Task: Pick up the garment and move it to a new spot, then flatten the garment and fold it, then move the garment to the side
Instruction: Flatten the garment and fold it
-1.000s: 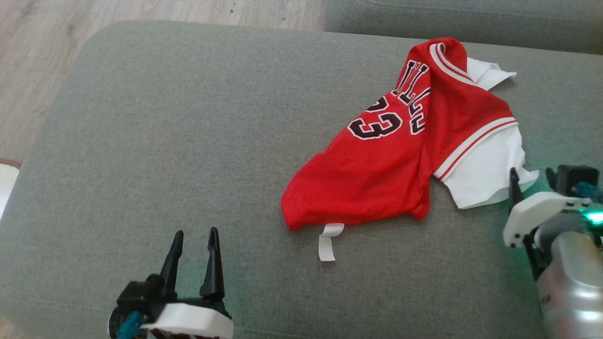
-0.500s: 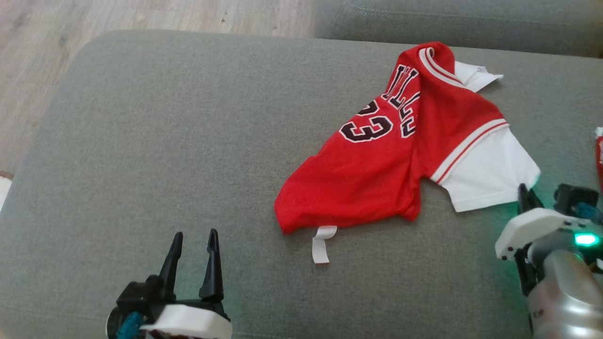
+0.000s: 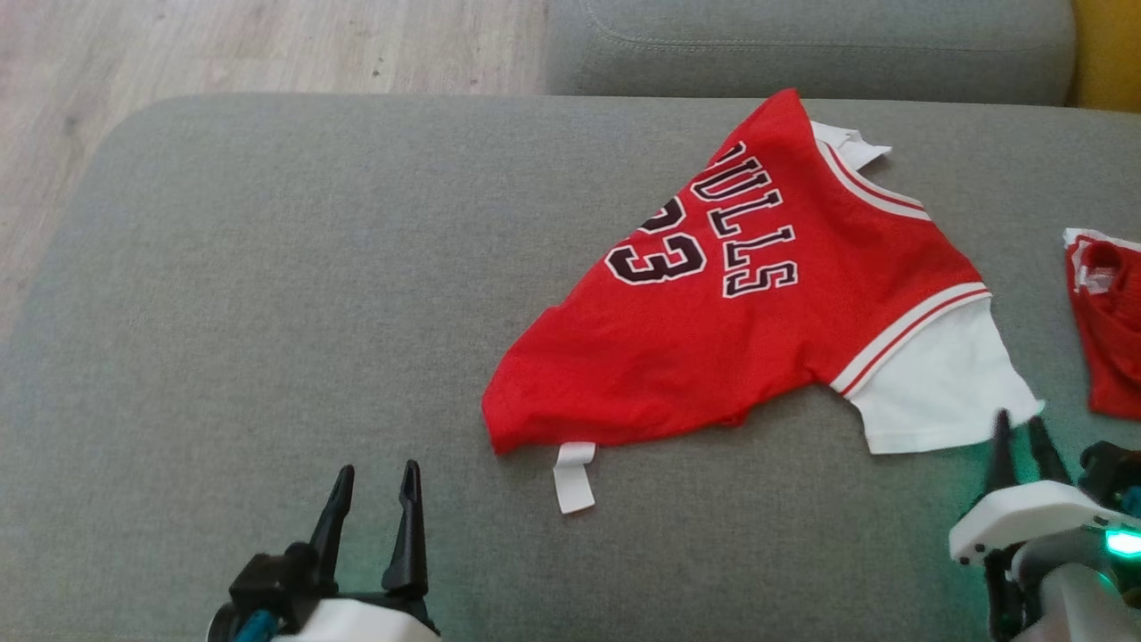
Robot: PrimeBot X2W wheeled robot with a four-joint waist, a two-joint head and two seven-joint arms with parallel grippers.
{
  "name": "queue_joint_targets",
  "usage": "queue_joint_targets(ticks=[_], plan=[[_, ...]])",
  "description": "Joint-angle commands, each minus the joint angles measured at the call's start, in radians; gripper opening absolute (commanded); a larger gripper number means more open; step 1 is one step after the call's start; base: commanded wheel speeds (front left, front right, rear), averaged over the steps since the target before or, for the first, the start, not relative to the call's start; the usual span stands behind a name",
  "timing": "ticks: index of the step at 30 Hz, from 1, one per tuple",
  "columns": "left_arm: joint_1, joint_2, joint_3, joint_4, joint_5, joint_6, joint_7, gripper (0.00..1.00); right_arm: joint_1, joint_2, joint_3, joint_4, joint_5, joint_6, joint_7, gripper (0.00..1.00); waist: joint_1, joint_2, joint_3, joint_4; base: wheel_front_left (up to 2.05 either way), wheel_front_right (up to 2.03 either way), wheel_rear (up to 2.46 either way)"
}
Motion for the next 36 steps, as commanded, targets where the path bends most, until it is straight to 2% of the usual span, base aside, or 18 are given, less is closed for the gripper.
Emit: queue_joint_targets(ticks=[1, 4, 16, 22, 28, 36], plan=[[-0.029, 0.009, 0.024, -0.025, -0.003, -0.001, 0.001, 1.0, -0.002, -0.003, 0.053, -0.063, 0.019, 0.007, -0.004, 1.0, 0.0001, -0.0001, -0.003, -0.008, 0.0, 0.0, 0.0], [-0.029, 0.007, 0.023, -0.023, -0.004, 0.0, 0.0, 1.0, 0.02, -0.003, 0.065, -0.105, 0.033, 0.007, -0.006, 1.0, 0.0001, -0.0001, -0.005, -0.015, 0.0, 0.0, 0.0], [-0.028, 0.01, 0.014, -0.013, -0.008, -0.003, -0.003, 1.0, 0.167, -0.003, 0.1, -0.4, 0.042, 0.007, 0.038, 1.0, 0.0001, -0.0001, -0.065, -0.026, 0.0, 0.0, 0.0], [-0.025, 0.011, 0.011, -0.012, -0.015, 0.0, 0.001, 1.0, 0.228, -0.003, 0.164, -0.519, 0.064, 0.007, 0.072, 1.0, 0.0001, -0.0001, -0.101, -0.018, 0.0, 0.0, 0.0], [-0.018, 0.01, 0.015, -0.006, -0.027, 0.003, 0.0, 1.0, 0.269, -0.003, 0.23, -0.568, 0.064, 0.007, 0.086, 1.0, 0.0001, -0.0001, -0.13, -0.011, 0.0, 0.0, 0.0], [-0.013, 0.01, 0.02, 0.007, -0.044, 0.0, -0.003, 1.0, 0.301, -0.003, 0.291, -0.577, 0.078, 0.007, 0.091, 1.0, 0.0001, -0.0001, -0.157, -0.006, 0.0, 0.0, 0.0]])
